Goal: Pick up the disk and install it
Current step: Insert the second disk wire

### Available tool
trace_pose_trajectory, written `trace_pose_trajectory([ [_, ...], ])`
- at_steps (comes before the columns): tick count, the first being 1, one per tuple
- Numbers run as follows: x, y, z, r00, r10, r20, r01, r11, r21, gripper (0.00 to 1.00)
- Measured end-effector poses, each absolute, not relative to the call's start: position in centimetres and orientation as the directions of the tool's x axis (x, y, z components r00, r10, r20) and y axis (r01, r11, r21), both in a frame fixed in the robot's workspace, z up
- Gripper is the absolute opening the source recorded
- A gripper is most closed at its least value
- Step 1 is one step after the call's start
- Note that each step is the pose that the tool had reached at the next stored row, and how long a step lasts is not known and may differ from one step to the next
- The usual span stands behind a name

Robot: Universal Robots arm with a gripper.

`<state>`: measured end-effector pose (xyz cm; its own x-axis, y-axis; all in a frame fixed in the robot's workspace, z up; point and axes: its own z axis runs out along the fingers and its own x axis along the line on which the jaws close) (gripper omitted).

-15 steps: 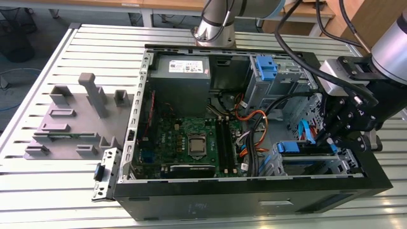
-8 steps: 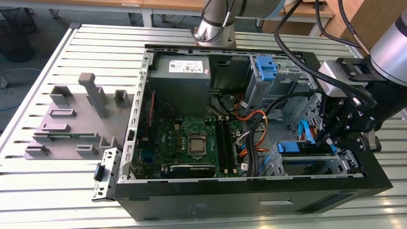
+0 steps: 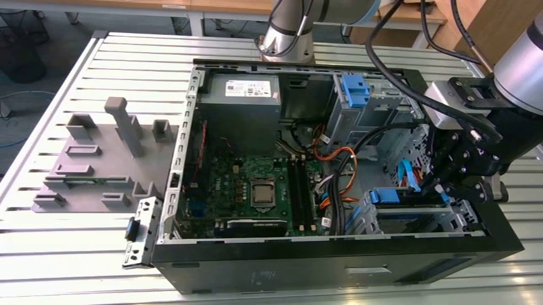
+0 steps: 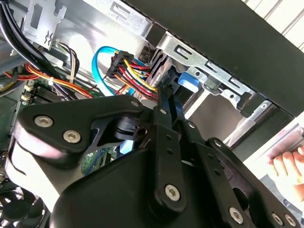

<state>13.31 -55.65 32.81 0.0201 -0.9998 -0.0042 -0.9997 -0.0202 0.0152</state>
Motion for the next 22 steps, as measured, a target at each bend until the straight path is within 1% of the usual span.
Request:
trace_pose_trajectory([
  [1,13.3,-55.7,32.8,0.02,-1.0,-0.005,-1.0,-0.02,0.015,0.18],
  [2,13.3,-55.7,32.8,0.02,-1.0,-0.005,-1.0,-0.02,0.015,0.23],
  [3,13.3,-55.7,32.8,0.02,-1.0,-0.004,-1.0,-0.02,0.015,0.23],
  [4,13.3,-55.7,32.8,0.02,-1.0,-0.004,-1.0,-0.02,0.015,0.3],
  [10,13.3,-55.7,33.2,0.02,-1.0,-0.004,-1.0,-0.02,0.015,0.3],
  [22,13.3,-55.7,36.1,0.02,-1.0,-0.004,-1.0,-0.02,0.015,0.3],
])
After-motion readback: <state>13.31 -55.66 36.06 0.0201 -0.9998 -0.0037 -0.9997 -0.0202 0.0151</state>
